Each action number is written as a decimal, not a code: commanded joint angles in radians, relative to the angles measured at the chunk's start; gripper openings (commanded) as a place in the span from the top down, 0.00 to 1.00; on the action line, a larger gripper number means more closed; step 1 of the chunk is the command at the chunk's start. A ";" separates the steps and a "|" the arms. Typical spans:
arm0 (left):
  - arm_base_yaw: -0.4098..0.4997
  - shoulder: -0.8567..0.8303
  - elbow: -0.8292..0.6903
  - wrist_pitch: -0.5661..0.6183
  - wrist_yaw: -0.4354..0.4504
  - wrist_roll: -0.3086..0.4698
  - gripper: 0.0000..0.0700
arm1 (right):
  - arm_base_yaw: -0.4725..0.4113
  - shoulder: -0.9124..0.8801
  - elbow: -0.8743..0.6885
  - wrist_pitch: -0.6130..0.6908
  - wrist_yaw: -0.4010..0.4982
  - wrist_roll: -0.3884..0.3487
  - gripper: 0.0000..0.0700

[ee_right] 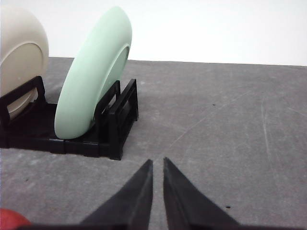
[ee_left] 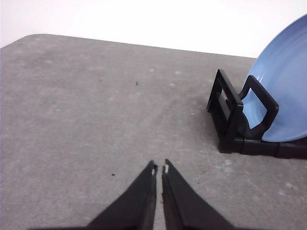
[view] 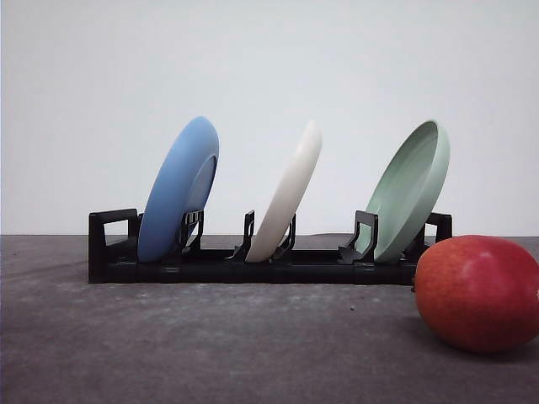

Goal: Place pomegranate in white plate

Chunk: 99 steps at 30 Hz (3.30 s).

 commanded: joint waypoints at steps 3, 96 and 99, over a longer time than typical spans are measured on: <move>0.002 -0.001 -0.010 0.034 0.000 -0.092 1.00 | -0.001 0.001 -0.004 0.030 -0.001 -0.001 0.95; -0.801 1.717 1.063 0.345 -0.116 0.164 0.44 | 0.190 0.433 0.621 -0.389 -0.144 -0.093 0.60; -0.798 1.753 1.092 0.348 -0.142 0.164 0.45 | 0.190 0.433 0.621 -0.389 -0.144 -0.093 0.60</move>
